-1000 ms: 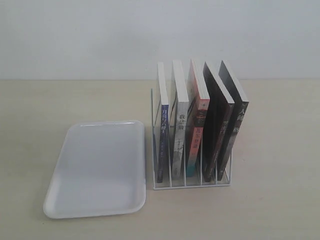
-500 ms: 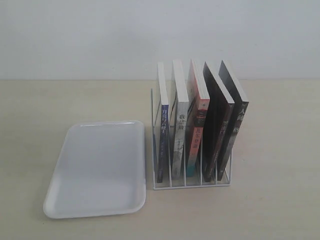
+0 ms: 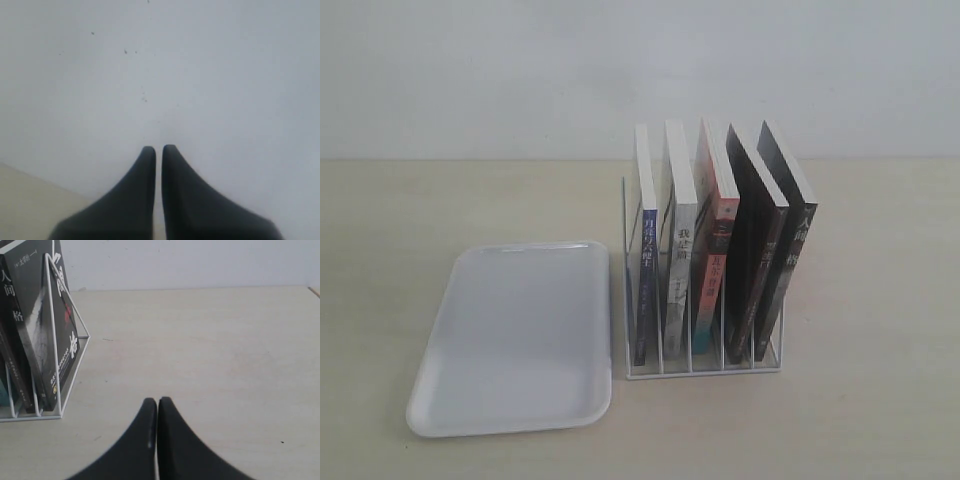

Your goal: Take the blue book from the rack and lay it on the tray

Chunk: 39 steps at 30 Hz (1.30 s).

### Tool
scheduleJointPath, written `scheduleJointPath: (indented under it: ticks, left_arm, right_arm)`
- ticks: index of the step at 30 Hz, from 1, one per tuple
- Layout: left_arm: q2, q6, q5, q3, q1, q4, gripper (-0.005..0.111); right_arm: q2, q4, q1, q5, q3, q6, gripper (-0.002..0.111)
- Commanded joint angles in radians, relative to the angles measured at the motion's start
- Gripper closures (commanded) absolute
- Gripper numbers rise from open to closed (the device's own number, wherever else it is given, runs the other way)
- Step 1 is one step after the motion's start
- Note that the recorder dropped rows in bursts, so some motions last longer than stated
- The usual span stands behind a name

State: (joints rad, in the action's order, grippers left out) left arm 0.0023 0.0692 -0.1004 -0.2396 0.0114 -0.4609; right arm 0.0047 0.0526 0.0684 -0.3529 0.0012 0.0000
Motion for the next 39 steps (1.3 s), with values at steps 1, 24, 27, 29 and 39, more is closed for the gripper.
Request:
scheduleJointPath:
  ticks: [1, 24, 27, 29, 39]
  left_arm:
    - [-0.002, 0.020, 0.149, -0.003, -0.003, -0.185, 0.102]
    - [1.100, -0.357, -1.087, -1.244, 0.034, 0.075, 0.102]
    - [1.098, -0.318, -1.026, -1.220, 0.135, 0.118, 0.102]
    - [1.079, -0.232, -0.971, -1.186, 0.205, 0.228, 0.102]
    - [1.188, 0.036, -0.837, -1.074, 0.597, 0.487, 0.102]
  right_arm:
    - [-0.005, -0.002, -0.007, 0.003, -0.001, 0.000, 0.108]
    - [-0.005, -0.002, -0.007, 0.003, -0.001, 0.000, 0.108]
    - [-0.005, -0.002, -0.007, 0.003, -0.001, 0.000, 0.108]
    - [-0.005, -0.002, -0.007, 0.003, -0.001, 0.000, 0.108]
    - [-0.005, -0.009, -0.007, 0.012, -0.001, 0.000, 0.108]
